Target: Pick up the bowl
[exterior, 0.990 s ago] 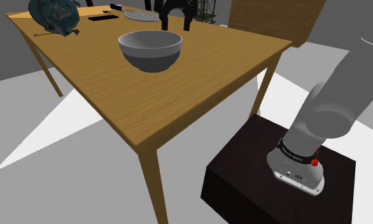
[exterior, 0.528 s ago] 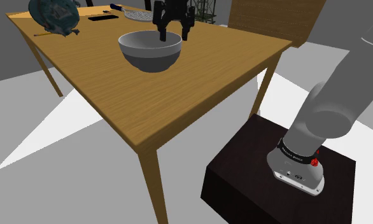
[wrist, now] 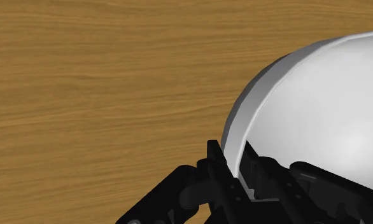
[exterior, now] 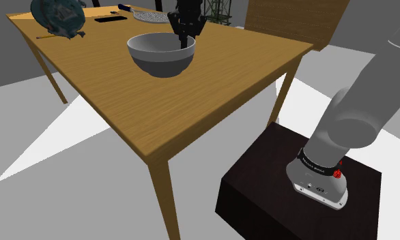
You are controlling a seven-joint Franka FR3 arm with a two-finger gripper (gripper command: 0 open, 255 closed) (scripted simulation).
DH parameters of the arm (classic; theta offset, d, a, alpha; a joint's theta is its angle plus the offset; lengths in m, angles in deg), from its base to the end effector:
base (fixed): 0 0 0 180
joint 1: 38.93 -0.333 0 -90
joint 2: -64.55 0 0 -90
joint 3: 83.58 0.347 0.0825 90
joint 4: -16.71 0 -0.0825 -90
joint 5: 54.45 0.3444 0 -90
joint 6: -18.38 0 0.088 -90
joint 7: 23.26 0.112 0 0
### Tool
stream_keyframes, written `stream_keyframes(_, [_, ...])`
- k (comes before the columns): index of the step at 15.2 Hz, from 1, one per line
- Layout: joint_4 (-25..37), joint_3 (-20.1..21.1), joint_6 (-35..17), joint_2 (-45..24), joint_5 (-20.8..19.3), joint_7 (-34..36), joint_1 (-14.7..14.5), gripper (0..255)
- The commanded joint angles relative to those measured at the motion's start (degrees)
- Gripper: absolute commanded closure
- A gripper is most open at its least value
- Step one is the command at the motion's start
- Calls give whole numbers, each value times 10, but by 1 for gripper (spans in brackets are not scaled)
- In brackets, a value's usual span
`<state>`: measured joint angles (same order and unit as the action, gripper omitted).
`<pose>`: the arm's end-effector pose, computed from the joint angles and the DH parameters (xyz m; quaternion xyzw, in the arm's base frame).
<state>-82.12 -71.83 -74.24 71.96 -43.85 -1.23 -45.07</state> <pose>0.4433 0.1719 0.6515 -0.9960 0.0401 0.0184 0.0776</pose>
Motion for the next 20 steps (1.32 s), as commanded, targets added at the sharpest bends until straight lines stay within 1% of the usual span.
stream_keyframes(1, [0, 0, 0, -1, 0, 0, 0, 255])
stream_keyframes(3, [0, 0, 0, -1, 0, 0, 0, 255])
stream_keyframes(11, [84, 0, 65, -20, -4, 12, 0, 255])
stream_keyframes(18, [171, 2, 124, -46, -8, 25, -1, 255])
stream_keyframes(20, [173, 2, 126, -47, -8, 25, -1, 255])
